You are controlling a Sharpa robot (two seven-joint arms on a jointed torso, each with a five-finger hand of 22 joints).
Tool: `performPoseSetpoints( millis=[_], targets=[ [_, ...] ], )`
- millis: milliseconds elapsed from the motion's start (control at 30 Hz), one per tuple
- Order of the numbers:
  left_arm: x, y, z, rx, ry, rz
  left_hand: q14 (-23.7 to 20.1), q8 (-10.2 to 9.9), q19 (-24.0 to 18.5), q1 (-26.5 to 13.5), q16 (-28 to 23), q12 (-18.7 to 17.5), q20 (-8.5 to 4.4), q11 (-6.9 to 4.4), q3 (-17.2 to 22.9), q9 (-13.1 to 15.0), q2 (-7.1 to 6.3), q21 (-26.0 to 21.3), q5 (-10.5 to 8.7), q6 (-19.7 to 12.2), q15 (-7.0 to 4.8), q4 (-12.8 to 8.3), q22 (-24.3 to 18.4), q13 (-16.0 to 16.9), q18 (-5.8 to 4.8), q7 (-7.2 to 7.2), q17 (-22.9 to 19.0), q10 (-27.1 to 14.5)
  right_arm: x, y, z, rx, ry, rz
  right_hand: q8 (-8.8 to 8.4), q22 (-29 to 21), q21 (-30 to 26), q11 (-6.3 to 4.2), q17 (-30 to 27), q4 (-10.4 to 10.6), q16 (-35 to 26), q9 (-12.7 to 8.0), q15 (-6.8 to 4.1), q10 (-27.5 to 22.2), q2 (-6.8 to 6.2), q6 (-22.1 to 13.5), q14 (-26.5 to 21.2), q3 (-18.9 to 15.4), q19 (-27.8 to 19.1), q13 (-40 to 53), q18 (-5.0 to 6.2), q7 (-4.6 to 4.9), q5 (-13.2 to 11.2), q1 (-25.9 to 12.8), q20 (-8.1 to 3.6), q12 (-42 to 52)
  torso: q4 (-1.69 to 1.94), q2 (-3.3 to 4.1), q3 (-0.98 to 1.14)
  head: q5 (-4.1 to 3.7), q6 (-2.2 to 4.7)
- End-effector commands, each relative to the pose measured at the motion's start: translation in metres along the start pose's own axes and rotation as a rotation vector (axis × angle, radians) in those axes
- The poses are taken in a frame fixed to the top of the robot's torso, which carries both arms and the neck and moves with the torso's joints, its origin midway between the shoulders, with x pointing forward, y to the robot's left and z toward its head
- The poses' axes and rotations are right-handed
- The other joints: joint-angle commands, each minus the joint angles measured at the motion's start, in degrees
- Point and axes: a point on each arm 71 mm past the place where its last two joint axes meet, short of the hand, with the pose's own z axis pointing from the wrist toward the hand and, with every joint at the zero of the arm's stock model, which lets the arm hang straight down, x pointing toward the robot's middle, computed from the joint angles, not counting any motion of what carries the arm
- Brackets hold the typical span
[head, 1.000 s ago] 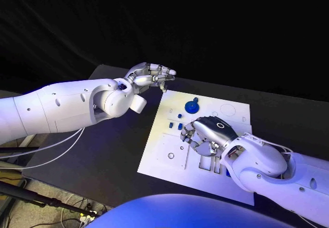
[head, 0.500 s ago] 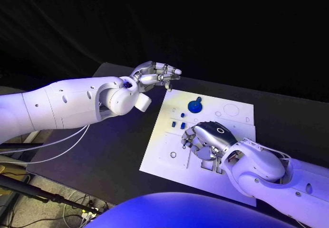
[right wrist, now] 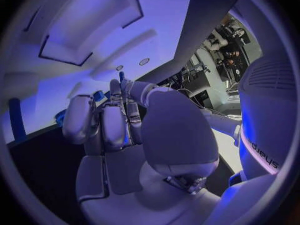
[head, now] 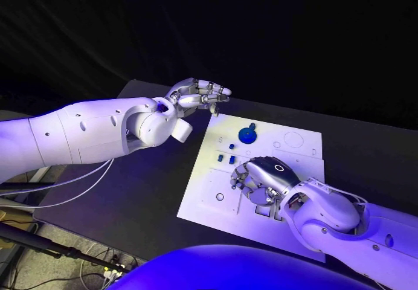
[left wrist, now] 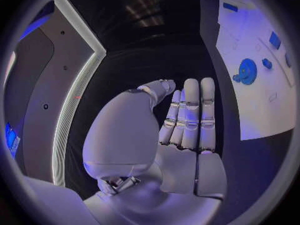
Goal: Assemble the parts on the task board
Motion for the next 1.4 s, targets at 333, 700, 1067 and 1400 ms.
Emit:
performPoseSetpoints(
  millis=[333, 700, 1067, 1400],
  targets=[
    [0.0034, -0.0009, 0.0009, 0.005, 0.027, -0.001, -0.3, -0.2, 0.0, -0.7, -0.4, -0.2, 0.43, 0.08, -0.1, 0.0, -0.02, -0.2, 0.11, -0.4, 0.01, -0.1, -0.1, -0.1, 0.34, -0.12, -0.1, -0.5, 0.0034, 0.0005, 0.0010, -0.008, 0.013, -0.009, 0.35, 6.6, 0.0, -2.88, 0.0, -0.1, 0.0, 0.0, -0.16, 2.6, 0.43, -0.1, 0.4, 0.3, 0.3, 0.1, -0.70, 0.37, 0.2, 0.0, 0.10, 0.1, 0.07, -0.01, -0.11, 0.00, 0.01],
    [0.0041, -0.0010, 0.0009, 0.005, 0.030, -0.001, -0.3, -0.2, 0.0, -0.7, -0.4, -0.2, 0.47, 0.10, -0.2, 0.0, 0.03, -0.3, 0.12, -0.4, 0.04, -0.1, -0.1, -0.1, 0.35, -0.12, -0.1, -0.6, 0.0050, -0.0014, 0.0025, -0.004, 0.022, -0.014, 0.31, 6.6, 0.0, -2.84, 0.0, -0.1, 0.0, 0.1, -0.12, 2.6, 0.45, -0.1, 0.4, 0.3, 0.3, 0.1, -0.70, 0.42, 0.2, -0.1, 0.13, 0.0, 0.06, 0.02, -0.10, 0.18, 0.01],
    [0.0045, -0.0010, 0.0011, 0.005, 0.032, 0.000, -0.3, -0.2, 0.0, -0.7, -0.4, -0.2, 0.47, 0.10, -0.2, 0.0, 0.03, -0.3, 0.12, -0.4, 0.04, -0.1, -0.1, -0.1, 0.35, -0.12, -0.1, -0.6, 0.0071, -0.0015, 0.0031, -0.005, 0.035, -0.016, 0.31, 6.6, 0.0, -2.84, 0.0, -0.1, 0.0, 0.1, -0.12, 2.6, 0.45, -0.1, 0.4, 0.3, 0.3, 0.1, -0.70, 0.42, 0.2, -0.1, 0.13, 0.0, 0.02, -0.02, -0.06, 0.41, 0.01],
    [0.0047, -0.0010, 0.0010, 0.004, 0.035, 0.000, -0.3, -0.2, 0.0, -0.7, -0.4, -0.2, 0.47, 0.10, -0.2, 0.0, 0.03, -0.3, 0.12, -0.4, 0.04, -0.1, -0.1, -0.1, 0.35, -0.12, -0.1, -0.6, 0.0097, -0.0010, 0.0034, -0.005, 0.045, -0.015, 0.29, 6.6, 0.0, -2.81, 0.1, -0.2, 0.0, 0.2, -0.09, 2.6, 0.47, -0.2, 0.4, 0.3, 0.4, 0.2, -0.71, 0.45, 0.2, -0.2, 0.14, -0.1, 0.08, 0.00, -0.08, 0.38, 0.01]
  ],
)
